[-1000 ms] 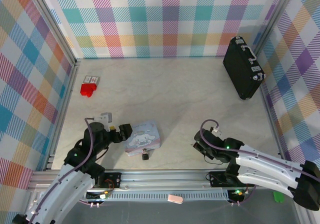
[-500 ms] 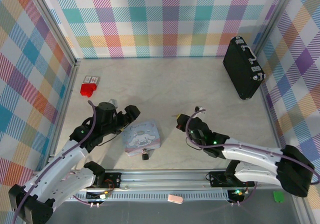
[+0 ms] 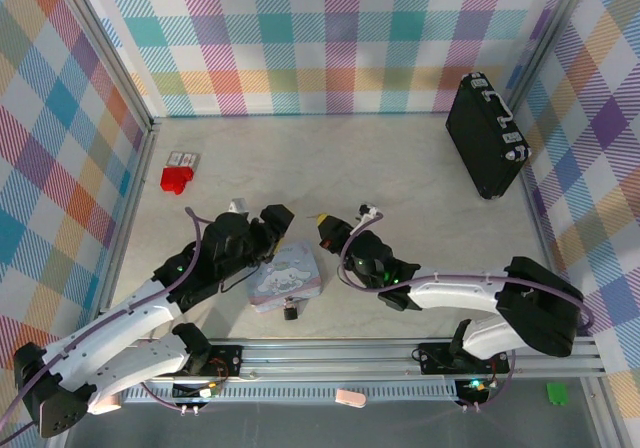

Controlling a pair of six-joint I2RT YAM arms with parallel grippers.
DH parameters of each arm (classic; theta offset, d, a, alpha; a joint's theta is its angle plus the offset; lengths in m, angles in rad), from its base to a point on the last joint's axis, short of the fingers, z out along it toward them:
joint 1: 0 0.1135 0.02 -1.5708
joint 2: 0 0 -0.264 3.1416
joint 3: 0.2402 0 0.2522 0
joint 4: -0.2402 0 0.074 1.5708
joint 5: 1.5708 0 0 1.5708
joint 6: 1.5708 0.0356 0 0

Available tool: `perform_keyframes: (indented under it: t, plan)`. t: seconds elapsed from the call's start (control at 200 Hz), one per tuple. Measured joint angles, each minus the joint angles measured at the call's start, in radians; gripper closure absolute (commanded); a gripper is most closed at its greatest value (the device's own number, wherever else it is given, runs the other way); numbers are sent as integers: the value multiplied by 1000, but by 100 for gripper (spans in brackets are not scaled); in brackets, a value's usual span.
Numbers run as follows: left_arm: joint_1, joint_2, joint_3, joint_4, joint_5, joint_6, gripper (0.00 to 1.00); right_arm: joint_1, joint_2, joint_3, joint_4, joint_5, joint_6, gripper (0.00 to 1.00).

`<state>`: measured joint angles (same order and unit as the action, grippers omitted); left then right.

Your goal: Unlock the padlock with the key

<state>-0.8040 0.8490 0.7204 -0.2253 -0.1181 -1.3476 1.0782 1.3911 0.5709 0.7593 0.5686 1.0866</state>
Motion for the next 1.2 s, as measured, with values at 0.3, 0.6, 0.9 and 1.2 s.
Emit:
perform_keyframes:
  t: [0.3,0.6,0.9,1.2]
  plan:
    - [-28,40,0,34,-48,-42,41,43,83,6,162,-19,-84,100]
    - [-33,49,1,46,-59,-48,50,87,132,9,276,-23,-179,100]
    - [-33,40,1,47,-61,-47,52,88,135,13,318,-29,-209,100]
    - [-33,35,1,47,-68,-41,59,89,150,14,363,-55,-243,100]
